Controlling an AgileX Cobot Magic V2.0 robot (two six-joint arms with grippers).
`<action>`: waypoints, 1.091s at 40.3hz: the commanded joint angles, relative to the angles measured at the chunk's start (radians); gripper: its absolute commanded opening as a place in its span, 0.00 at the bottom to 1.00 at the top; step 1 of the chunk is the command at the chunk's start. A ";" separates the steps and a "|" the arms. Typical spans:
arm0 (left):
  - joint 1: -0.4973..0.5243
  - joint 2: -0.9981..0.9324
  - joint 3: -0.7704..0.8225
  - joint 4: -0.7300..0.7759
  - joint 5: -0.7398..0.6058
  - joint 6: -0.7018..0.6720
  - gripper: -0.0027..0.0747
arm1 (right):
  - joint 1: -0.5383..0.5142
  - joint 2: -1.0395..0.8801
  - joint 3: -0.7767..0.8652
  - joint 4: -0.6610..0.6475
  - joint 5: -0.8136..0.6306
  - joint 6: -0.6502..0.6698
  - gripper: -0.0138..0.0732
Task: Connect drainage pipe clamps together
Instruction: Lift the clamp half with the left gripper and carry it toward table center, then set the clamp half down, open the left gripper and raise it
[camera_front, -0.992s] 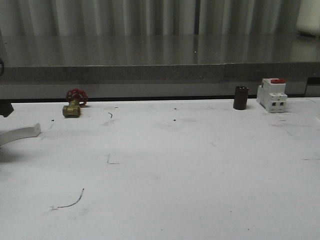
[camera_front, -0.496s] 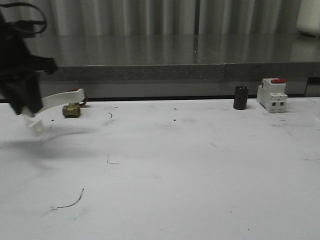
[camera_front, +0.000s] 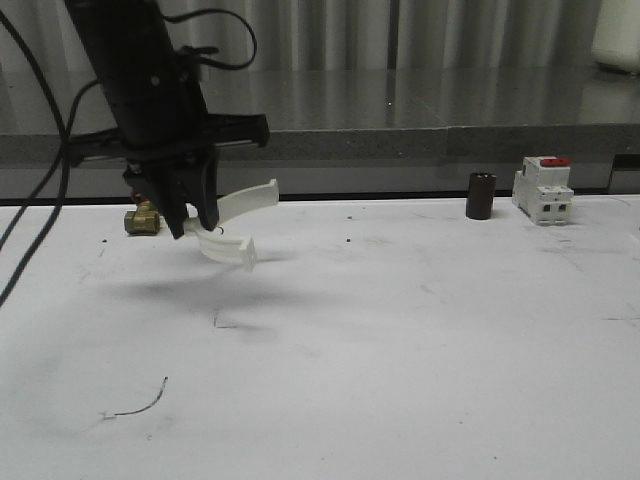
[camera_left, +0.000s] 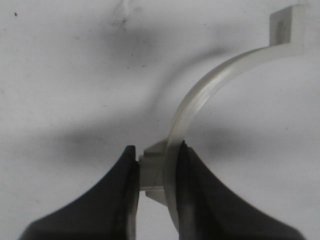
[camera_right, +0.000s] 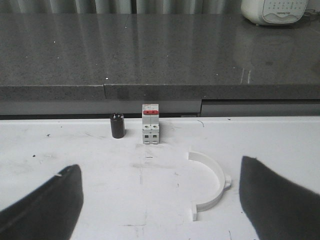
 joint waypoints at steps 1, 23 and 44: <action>-0.010 -0.019 -0.031 -0.011 -0.014 -0.060 0.08 | -0.004 0.014 -0.036 -0.012 -0.076 -0.010 0.91; -0.010 0.041 -0.033 -0.012 -0.057 -0.093 0.17 | -0.004 0.014 -0.036 -0.012 -0.076 -0.010 0.91; -0.010 -0.031 -0.035 -0.021 -0.034 -0.038 0.59 | -0.004 0.014 -0.036 -0.012 -0.076 -0.010 0.91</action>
